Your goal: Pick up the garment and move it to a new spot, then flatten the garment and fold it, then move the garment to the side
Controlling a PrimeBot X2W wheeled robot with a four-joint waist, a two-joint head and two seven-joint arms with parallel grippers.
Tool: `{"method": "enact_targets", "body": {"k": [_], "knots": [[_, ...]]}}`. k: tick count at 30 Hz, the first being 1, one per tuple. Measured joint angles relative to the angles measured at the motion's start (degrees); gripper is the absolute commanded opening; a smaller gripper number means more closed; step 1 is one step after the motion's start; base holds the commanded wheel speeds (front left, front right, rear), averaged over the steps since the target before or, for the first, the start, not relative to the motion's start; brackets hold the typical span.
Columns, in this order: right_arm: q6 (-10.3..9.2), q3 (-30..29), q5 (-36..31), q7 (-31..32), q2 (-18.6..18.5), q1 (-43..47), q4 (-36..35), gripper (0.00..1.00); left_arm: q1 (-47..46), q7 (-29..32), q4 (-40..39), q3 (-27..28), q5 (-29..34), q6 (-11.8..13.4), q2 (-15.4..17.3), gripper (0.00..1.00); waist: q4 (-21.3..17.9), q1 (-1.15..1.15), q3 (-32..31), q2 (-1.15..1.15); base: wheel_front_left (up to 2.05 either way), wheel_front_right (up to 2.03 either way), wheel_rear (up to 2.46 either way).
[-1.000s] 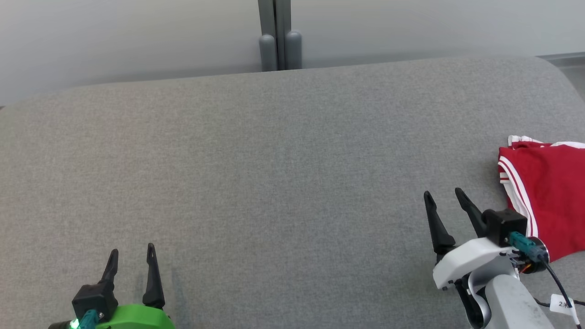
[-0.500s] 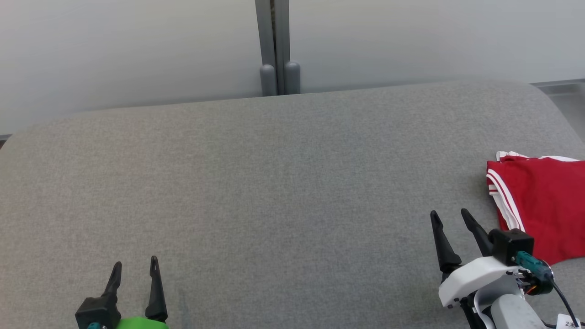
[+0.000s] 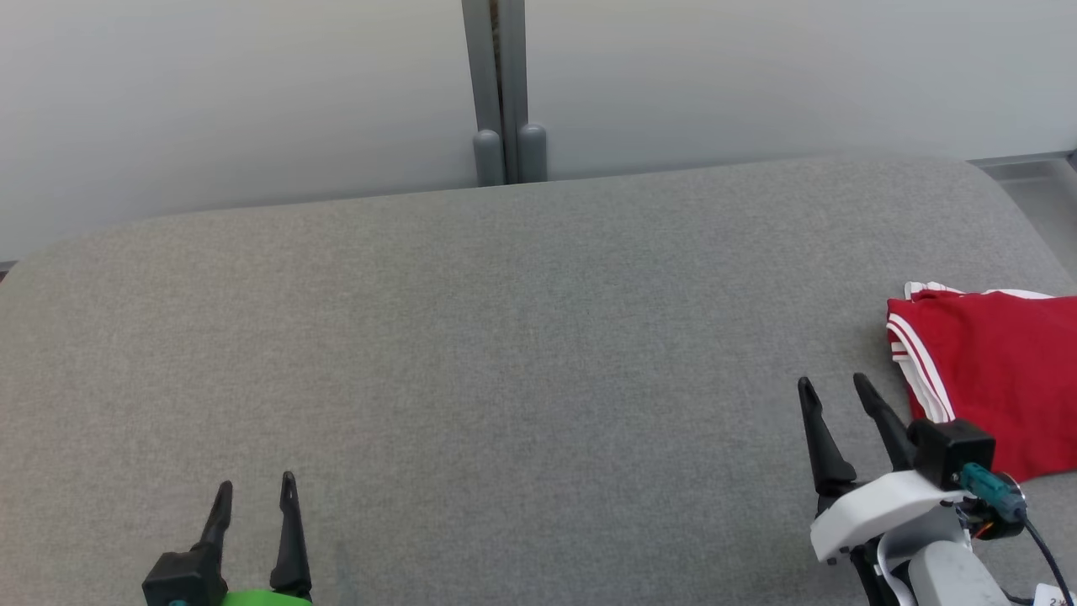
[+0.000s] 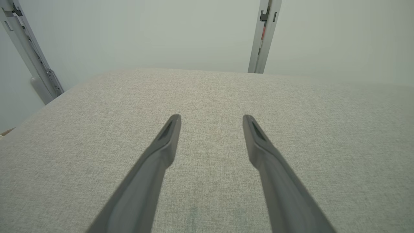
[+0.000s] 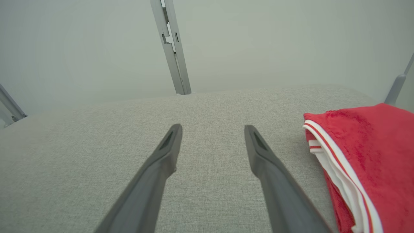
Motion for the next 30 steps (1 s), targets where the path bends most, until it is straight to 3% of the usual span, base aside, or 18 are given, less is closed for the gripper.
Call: {"method": "enact_targets", "body": {"k": [5,30], "knots": [[0.0,-0.1,0.4,0.5,0.5,1.7,2.2,0.0,0.2,0.4,2.5,0.1,-0.5,0.0,-0.5,0.0,0.0,0.0,0.0,0.0,0.0,0.0,0.0],[0.0,-1.7,25.1,6.9,0.5,2.0,-0.5,0.0,-1.7,6.9,1.3,1.5,-25.8,-0.6,-0.5,0.0,-0.1,0.0,0.2,0.0,0.0,0.0,0.0]]}}
